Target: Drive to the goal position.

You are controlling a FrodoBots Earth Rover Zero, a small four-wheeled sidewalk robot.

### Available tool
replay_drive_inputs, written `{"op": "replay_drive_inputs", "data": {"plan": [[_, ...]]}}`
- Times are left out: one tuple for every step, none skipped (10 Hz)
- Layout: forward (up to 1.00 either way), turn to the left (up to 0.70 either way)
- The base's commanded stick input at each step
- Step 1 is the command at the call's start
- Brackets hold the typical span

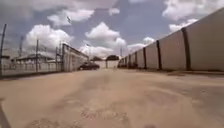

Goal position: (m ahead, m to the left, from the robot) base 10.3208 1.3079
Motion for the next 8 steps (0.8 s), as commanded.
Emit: {"op": "replay_drive_inputs", "data": {"plan": [[0.60,0.09],[0.60,0.09],[0.60,0.09],[0.60,0.09],[0.60,0.09],[0.60,0.09],[0.60,0.09],[0.60,0.08]]}}
